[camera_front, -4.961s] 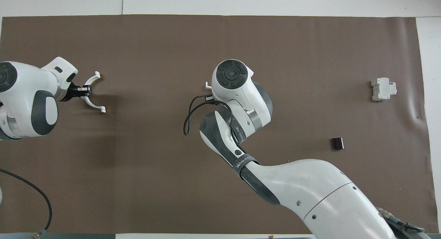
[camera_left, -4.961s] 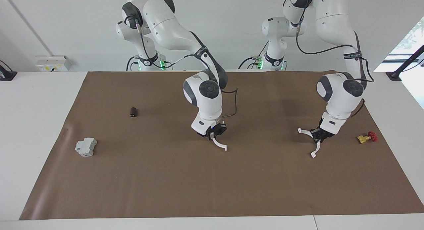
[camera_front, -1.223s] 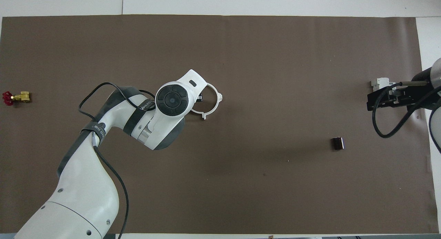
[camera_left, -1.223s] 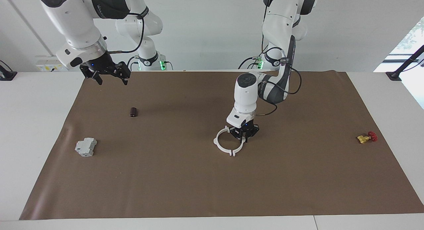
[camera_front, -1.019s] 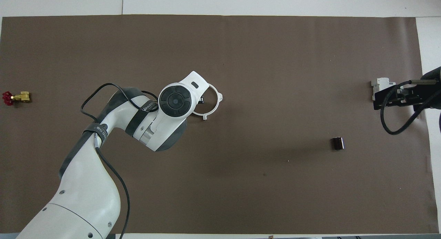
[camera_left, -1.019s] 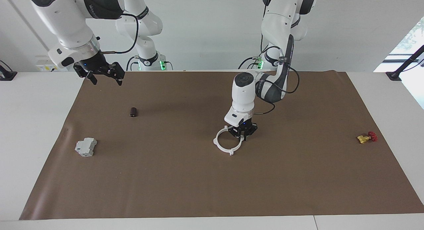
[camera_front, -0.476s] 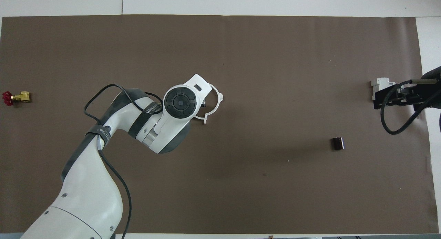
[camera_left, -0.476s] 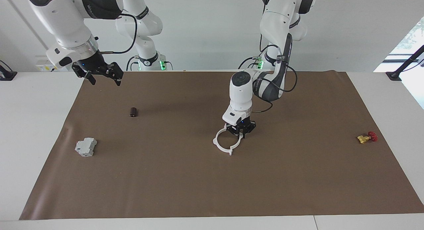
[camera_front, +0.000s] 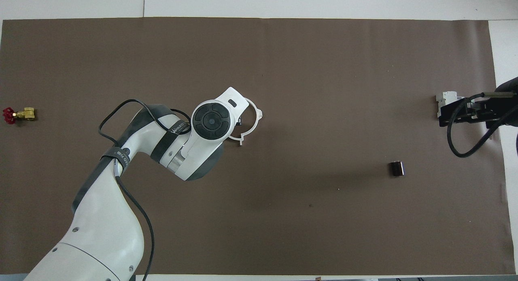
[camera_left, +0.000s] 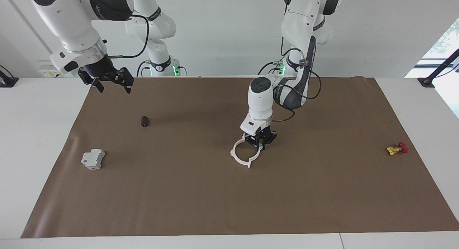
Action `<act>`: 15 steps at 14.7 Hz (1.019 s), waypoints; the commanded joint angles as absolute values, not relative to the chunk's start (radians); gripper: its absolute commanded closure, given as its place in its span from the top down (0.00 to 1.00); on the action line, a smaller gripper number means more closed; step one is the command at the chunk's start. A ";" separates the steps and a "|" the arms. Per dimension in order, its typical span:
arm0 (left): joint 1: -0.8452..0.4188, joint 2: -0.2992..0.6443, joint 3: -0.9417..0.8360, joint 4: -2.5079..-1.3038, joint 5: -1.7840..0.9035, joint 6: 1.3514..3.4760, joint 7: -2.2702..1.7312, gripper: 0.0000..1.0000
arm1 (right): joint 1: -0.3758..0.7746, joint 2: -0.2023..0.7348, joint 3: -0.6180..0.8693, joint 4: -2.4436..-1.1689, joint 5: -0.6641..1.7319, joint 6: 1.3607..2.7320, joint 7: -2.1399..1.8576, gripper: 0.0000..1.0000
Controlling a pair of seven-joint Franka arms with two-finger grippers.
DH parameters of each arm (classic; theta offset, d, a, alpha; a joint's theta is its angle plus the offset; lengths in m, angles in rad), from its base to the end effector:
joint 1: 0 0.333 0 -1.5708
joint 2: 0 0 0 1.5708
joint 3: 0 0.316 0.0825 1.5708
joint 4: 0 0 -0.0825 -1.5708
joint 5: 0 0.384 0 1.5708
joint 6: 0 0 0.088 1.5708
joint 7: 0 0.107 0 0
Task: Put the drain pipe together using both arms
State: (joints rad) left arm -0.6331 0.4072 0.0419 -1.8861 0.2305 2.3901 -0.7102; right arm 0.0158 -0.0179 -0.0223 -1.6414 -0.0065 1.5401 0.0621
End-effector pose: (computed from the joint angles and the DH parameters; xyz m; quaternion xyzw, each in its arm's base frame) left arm 0.5329 -0.3573 0.3009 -0.9945 0.0231 -0.0929 0.0432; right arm 0.5434 -0.0043 0.5986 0.9985 -0.0342 -0.0416 0.0042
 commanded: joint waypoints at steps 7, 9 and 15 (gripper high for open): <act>-0.624 0.413 0.046 -1.917 0.232 2.465 -0.716 0.00 | 0.009 -0.018 -0.015 -1.637 -0.002 1.559 0.034 1.00; -0.626 0.413 0.046 -1.917 0.232 2.467 -0.716 0.00 | 0.011 -0.018 -0.015 -1.637 -0.002 1.559 0.034 1.00; -0.624 0.414 0.048 -1.916 0.235 2.483 -0.716 0.00 | 0.011 -0.018 -0.015 -1.638 -0.002 1.559 0.034 1.00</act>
State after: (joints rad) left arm -0.6308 0.4069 0.0428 -1.8944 0.2300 2.4139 -0.7072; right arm 0.0188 -0.0179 -0.0208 -1.6387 -0.0065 1.5434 0.0621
